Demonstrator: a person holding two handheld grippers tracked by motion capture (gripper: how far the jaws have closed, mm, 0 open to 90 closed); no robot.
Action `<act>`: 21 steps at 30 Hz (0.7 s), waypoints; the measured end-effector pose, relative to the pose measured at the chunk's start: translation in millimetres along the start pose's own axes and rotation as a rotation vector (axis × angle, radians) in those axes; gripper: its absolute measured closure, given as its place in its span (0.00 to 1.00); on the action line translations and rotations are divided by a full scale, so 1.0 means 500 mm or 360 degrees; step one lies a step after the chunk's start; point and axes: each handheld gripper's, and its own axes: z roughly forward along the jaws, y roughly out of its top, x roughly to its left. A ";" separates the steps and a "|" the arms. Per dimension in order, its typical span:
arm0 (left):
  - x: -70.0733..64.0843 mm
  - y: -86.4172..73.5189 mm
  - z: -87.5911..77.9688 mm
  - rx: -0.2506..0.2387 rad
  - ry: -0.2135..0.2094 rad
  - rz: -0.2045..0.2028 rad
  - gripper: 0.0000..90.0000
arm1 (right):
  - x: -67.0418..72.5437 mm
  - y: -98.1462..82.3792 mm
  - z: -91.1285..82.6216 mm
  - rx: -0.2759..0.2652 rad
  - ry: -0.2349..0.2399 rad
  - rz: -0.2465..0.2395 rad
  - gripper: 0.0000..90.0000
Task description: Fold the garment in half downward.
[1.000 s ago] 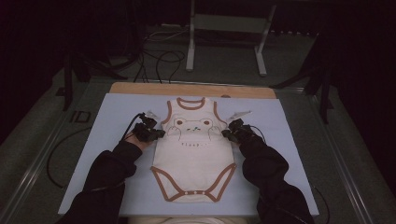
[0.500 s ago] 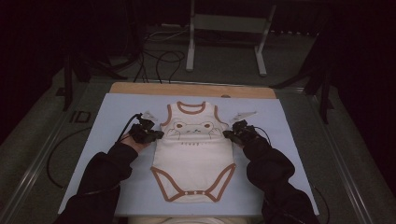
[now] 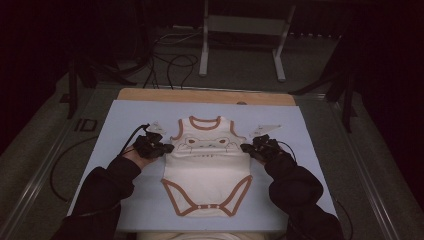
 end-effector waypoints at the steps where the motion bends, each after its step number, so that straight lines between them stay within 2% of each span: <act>1: -0.003 -0.001 -0.003 0.0009 0.0002 0.0016 1.00 | 0.004 -0.001 -0.004 0.0002 0.0003 -0.0004 1.00; 14: -0.040 -0.018 -0.037 0.0004 -0.0050 0.0098 1.00 | 0.047 -0.016 -0.061 -0.0056 0.0027 -0.0048 1.00; 21: -0.061 -0.034 -0.048 0.0007 -0.0058 0.0099 1.00 | 0.067 -0.035 -0.080 -0.0076 0.0060 -0.0048 1.00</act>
